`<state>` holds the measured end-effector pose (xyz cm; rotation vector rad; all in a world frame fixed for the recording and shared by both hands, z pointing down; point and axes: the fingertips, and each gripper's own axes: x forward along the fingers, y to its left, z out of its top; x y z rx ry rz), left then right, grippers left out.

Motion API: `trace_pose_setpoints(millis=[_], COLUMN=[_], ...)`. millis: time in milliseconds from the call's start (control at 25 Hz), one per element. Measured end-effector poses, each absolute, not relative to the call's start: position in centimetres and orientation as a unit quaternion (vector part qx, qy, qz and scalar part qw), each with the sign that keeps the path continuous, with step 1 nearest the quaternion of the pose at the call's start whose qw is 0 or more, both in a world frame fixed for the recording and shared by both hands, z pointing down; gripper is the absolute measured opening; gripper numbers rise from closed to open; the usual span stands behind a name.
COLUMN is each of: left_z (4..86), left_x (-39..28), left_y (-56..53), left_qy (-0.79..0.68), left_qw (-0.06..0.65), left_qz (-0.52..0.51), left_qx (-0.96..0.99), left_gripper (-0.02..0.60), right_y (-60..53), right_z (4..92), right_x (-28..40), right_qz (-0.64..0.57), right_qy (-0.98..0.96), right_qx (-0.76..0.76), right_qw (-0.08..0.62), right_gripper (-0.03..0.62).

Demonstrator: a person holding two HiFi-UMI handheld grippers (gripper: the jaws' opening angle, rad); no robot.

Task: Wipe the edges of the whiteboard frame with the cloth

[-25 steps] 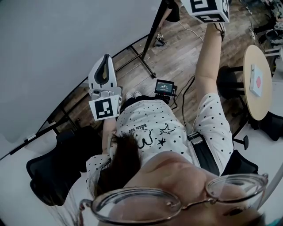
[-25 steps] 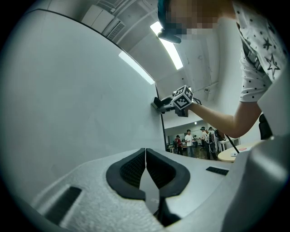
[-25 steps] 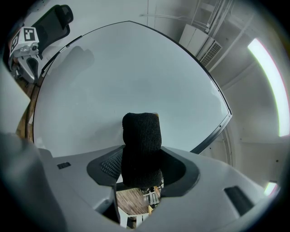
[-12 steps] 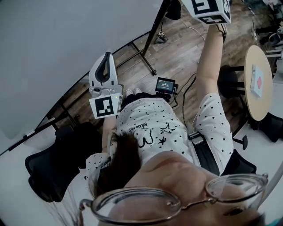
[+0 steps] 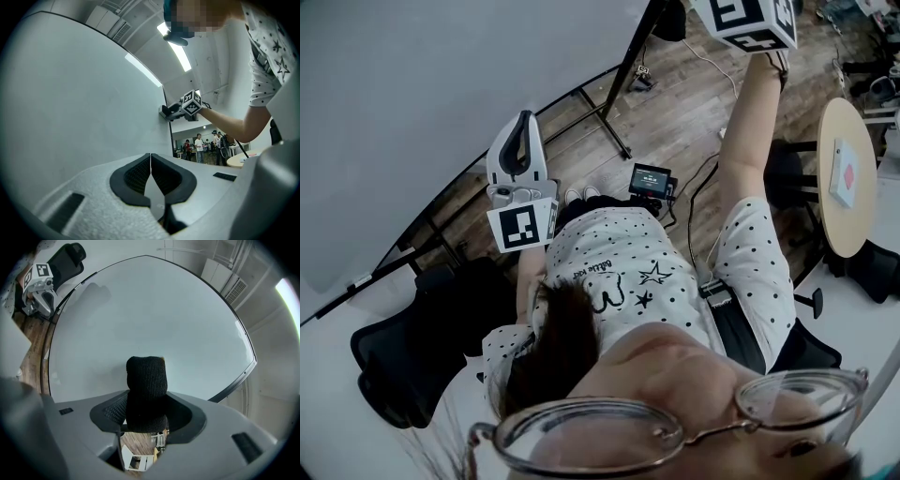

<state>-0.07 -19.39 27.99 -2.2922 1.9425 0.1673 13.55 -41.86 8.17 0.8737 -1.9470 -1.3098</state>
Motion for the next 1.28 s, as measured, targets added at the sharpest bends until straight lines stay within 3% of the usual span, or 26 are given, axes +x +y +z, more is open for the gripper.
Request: trace_pose_setpoints(millis=[840, 1280], left_z=[28.8, 29.3], left_x=[0.2, -0.2], left_y=[-18.6, -18.7], left_qy=[0.644, 0.643], left_qw=[0.056, 0.051], left_qz=[0.052, 0.046], left_qx=[-0.761, -0.763], left_gripper=[0.02, 0.02], right_y=[-41.8, -42.1], right_z=[15.4, 16.4], right_x=[13.9, 13.6], right_qz=[-0.482, -0.501], right_qy=[-0.746, -0.729], right_qx=[0.306, 0.352], right_qw=[0.342, 0.305], right_gripper=[0.229, 0.229])
